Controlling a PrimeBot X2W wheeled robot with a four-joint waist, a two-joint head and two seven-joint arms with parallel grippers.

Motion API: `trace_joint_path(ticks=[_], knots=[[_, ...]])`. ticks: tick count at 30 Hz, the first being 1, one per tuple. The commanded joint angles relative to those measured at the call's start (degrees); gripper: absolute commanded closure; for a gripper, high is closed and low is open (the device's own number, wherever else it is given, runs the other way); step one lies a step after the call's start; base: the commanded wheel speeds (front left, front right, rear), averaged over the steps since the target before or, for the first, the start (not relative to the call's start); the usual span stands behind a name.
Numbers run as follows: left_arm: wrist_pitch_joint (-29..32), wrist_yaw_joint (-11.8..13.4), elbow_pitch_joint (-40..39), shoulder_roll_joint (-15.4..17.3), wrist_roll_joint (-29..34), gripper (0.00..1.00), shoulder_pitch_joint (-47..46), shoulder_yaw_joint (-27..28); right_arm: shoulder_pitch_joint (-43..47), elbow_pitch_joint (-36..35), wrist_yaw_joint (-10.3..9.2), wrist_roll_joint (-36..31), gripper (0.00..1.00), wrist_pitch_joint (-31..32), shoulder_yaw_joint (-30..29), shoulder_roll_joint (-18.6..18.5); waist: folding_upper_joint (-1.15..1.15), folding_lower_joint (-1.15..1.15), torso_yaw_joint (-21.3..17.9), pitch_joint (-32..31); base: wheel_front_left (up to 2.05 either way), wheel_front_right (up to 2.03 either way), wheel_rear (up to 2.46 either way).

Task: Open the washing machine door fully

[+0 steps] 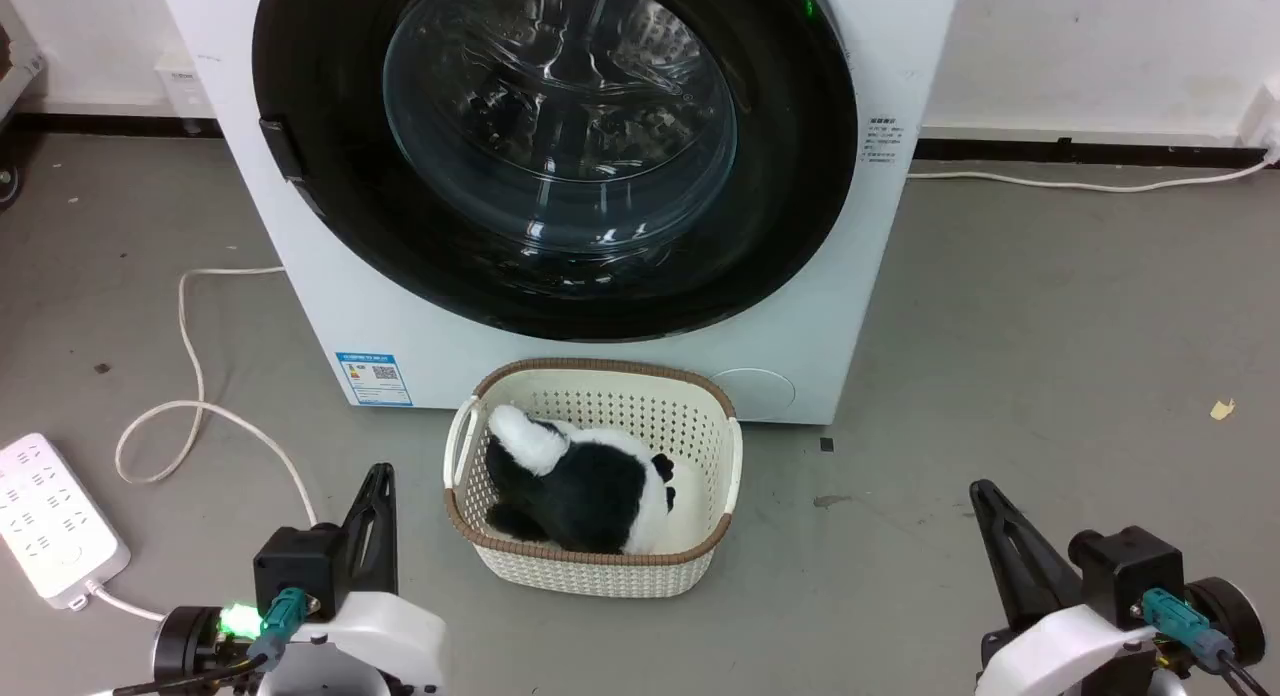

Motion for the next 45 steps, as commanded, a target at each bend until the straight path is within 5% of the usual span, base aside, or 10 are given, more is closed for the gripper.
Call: trace_joint_path(ticks=[1,45], knots=[[0.02,-0.31,-0.20,0.12,0.50,1.00,0.80,0.04,-0.78,-0.20,-0.04,-0.43,1.00,0.07,-0.04,0.00,0.00,0.00,0.00,0.00,0.00,0.00,0.00],[0.02,-0.31,-0.20,0.12,0.50,1.00,0.80,0.04,-0.78,-0.20,-0.04,-0.43,1.00,0.07,-0.04,0.00,0.00,0.00,0.00,0.00,0.00,0.00,0.00]])
